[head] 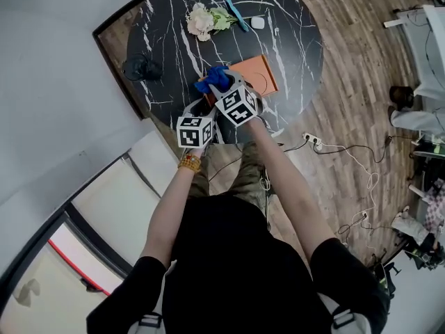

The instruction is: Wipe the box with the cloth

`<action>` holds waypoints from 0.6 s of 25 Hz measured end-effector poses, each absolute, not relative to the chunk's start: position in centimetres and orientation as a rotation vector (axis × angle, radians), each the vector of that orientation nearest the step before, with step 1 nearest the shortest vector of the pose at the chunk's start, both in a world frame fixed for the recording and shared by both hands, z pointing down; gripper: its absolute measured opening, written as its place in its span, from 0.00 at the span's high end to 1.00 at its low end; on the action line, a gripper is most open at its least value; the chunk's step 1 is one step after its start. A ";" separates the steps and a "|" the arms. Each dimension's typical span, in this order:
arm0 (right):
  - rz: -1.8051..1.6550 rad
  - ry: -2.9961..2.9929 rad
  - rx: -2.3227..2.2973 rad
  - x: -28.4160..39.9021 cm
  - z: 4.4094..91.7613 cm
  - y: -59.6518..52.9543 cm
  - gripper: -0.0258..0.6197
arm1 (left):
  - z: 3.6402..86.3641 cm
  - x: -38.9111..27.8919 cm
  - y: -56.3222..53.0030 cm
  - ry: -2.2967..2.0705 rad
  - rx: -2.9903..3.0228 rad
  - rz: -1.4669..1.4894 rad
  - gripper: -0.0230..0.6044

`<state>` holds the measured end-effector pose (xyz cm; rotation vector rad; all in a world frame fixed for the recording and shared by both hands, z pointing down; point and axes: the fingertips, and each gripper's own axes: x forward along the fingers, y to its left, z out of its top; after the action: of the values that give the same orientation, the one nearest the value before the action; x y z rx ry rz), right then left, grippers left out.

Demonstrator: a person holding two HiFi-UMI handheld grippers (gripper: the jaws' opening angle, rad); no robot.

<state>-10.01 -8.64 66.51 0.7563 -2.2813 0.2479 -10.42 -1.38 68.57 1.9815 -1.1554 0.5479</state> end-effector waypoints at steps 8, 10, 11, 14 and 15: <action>0.381 -2.265 0.873 -4.3 66.8 -11.0 0.74 | 68.5 -10.2 -1.3 -1.147 1.977 0.532 0.67; 0.393 -2.258 0.885 -3.8 66.7 -11.4 0.73 | 68.6 -10.4 -1.4 -1.147 1.973 0.523 0.67; 0.392 -2.258 0.896 -3.6 66.6 -11.5 0.73 | 68.6 -10.5 -1.5 -1.147 1.971 0.518 0.67; 0.363 -2.249 0.956 -3.1 66.5 -11.7 0.73 | 68.5 -10.3 -1.6 -1.151 1.965 0.510 0.67; 0.353 -2.238 0.973 -2.9 66.5 -11.7 0.73 | 68.5 -10.3 -1.6 -1.153 1.959 0.508 0.67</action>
<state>-2.86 -11.66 66.51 0.9731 -2.2385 0.3535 -10.28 -1.58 68.51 1.9586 -1.1531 0.5083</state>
